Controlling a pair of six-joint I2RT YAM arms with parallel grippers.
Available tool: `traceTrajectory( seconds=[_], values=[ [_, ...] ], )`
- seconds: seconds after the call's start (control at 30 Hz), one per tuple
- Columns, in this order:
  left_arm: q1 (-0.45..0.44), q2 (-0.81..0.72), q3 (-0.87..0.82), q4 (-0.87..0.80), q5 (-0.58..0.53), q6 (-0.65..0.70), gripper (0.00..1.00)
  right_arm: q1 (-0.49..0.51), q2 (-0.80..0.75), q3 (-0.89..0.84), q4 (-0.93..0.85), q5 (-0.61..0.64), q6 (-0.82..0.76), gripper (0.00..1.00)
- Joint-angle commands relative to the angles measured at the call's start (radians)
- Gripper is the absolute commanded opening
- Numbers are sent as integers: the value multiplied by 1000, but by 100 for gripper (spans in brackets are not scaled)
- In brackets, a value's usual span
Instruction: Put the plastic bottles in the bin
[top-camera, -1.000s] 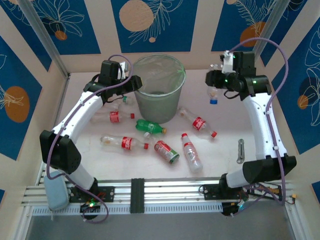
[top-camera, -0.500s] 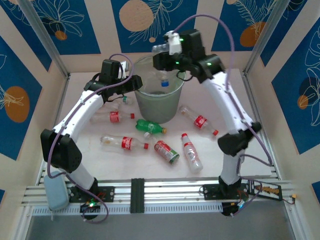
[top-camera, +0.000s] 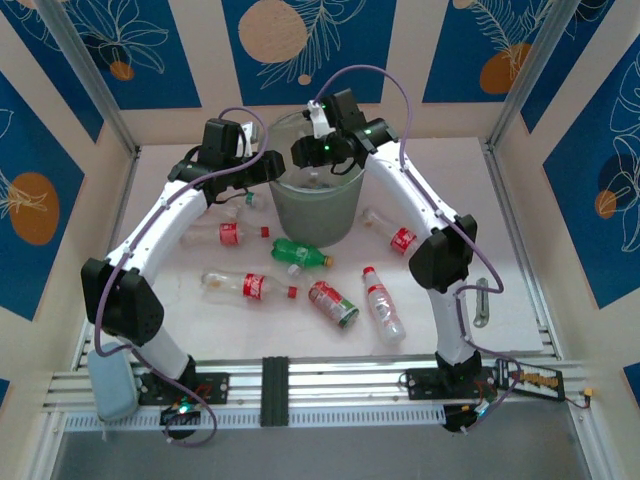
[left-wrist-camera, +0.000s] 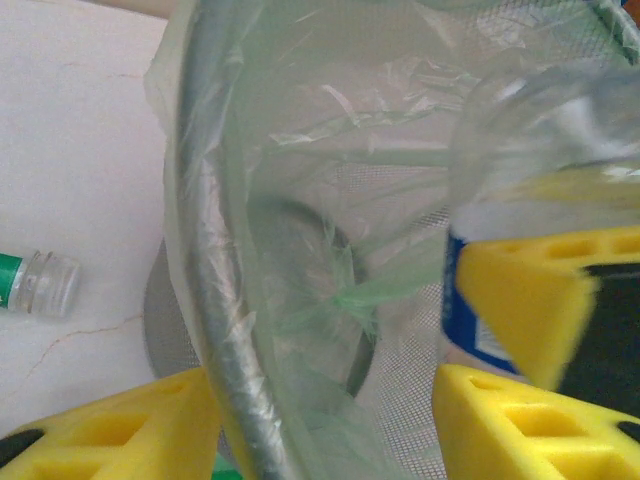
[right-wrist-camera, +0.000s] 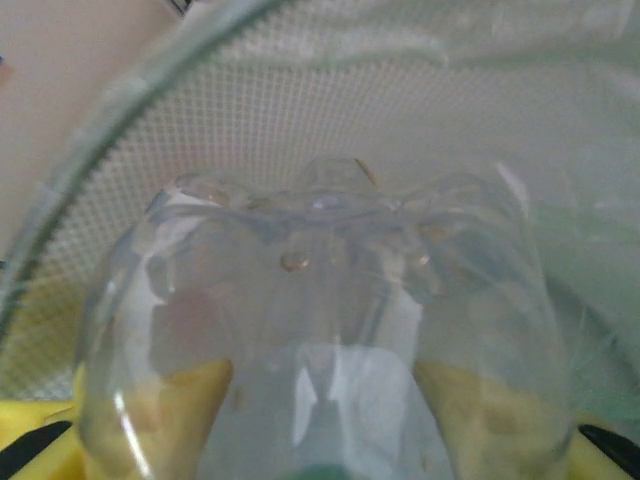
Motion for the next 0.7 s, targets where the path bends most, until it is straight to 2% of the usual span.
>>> traceTrajectory(
  seconds=[0.0, 0.2, 0.43, 0.67],
  values=[
    [-23, 17, 21, -37, -1, 29, 58, 3, 10, -47, 12, 2, -11, 46],
    [-24, 18, 14, -25, -8, 24, 57, 11, 35, -114, 38, -8, -16, 50],
    [-23, 22, 12, -18, -9, 22, 57, 23, 70, -119, 33, -10, -27, 68],
    [-24, 25, 14, -15, -9, 21, 57, 23, 78, -103, 22, -13, -22, 74]
  ],
)
